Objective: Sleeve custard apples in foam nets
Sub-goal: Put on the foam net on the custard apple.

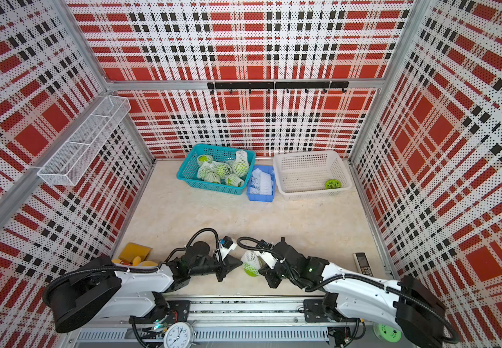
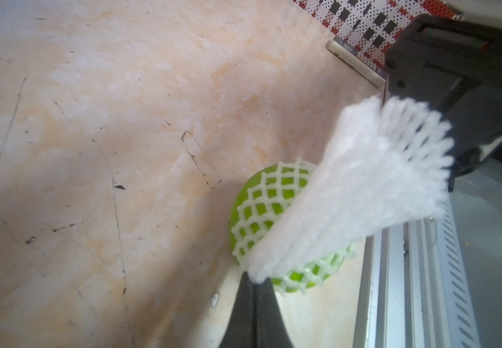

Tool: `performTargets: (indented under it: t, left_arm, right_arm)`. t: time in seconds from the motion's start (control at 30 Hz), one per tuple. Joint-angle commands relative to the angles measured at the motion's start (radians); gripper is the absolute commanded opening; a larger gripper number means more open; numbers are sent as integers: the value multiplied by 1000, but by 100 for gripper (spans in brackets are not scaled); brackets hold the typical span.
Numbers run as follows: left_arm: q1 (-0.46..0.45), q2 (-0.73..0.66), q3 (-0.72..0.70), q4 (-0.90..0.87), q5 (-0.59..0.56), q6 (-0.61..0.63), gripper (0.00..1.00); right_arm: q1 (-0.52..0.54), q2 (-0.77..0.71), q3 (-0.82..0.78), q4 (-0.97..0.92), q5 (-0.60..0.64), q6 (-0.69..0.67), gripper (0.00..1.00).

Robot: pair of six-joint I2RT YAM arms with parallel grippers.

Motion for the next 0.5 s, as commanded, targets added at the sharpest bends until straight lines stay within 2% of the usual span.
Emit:
performTargets:
  t: [0.0,0.23,0.47]
  left_arm:
    - [10,20,15,3,16,-6,0]
    - [13,20,13,3,24,0,0]
    - [14,33,21,3,42,6,0]
  right_arm:
    - [6,27,29,-5,-35,-31,0]
    - [8,-31,27,-1,-90,-35,0]
    - [6,-34,28,-30,-59,-35,0]
